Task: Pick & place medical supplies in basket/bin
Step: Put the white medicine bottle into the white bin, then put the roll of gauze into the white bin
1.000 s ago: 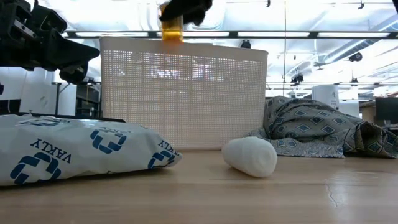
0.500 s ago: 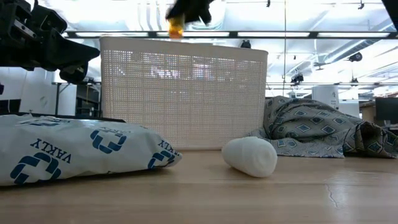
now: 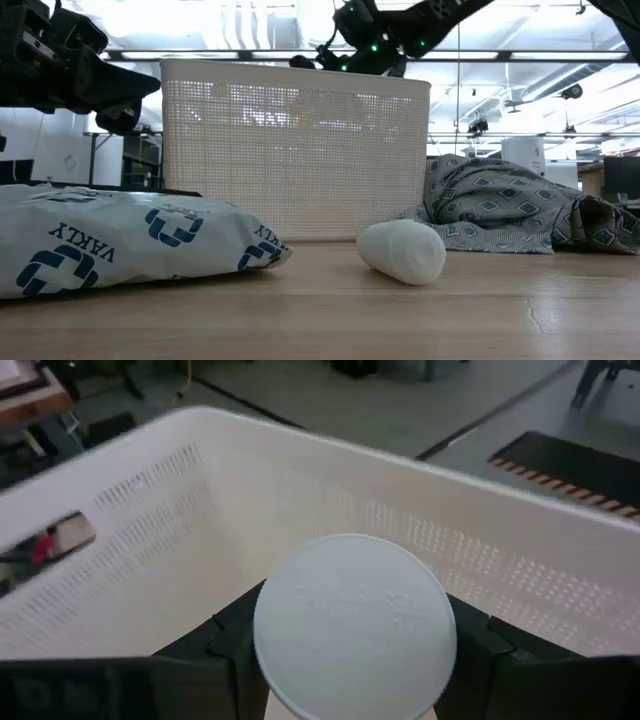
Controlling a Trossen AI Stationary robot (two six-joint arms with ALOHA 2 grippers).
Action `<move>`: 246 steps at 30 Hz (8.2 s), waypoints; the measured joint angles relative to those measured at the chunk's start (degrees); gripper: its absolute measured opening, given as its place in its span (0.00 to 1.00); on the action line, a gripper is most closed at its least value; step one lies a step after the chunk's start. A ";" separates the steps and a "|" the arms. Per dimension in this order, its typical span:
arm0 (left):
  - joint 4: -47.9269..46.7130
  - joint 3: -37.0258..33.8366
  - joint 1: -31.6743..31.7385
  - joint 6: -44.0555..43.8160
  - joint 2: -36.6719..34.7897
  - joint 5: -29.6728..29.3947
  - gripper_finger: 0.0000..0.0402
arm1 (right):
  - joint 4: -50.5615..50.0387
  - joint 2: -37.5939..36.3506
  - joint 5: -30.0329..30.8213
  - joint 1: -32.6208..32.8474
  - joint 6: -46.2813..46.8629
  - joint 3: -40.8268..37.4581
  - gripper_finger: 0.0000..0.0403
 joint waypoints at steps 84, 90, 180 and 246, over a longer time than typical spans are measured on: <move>0.00 0.02 0.02 0.00 0.50 -0.01 0.00 | -27.56 23.61 -8.19 2.02 -6.01 35.85 0.72; -0.01 0.02 0.02 0.00 0.52 0.00 0.00 | -28.77 15.96 -7.24 3.37 -6.91 35.83 0.68; -0.03 0.00 0.02 0.01 0.98 -0.02 0.00 | -32.47 8.76 -13.79 43.11 59.53 -5.19 0.73; 0.00 0.00 0.02 0.00 0.90 -0.04 0.00 | -21.97 -15.18 6.62 15.47 9.21 -3.45 0.17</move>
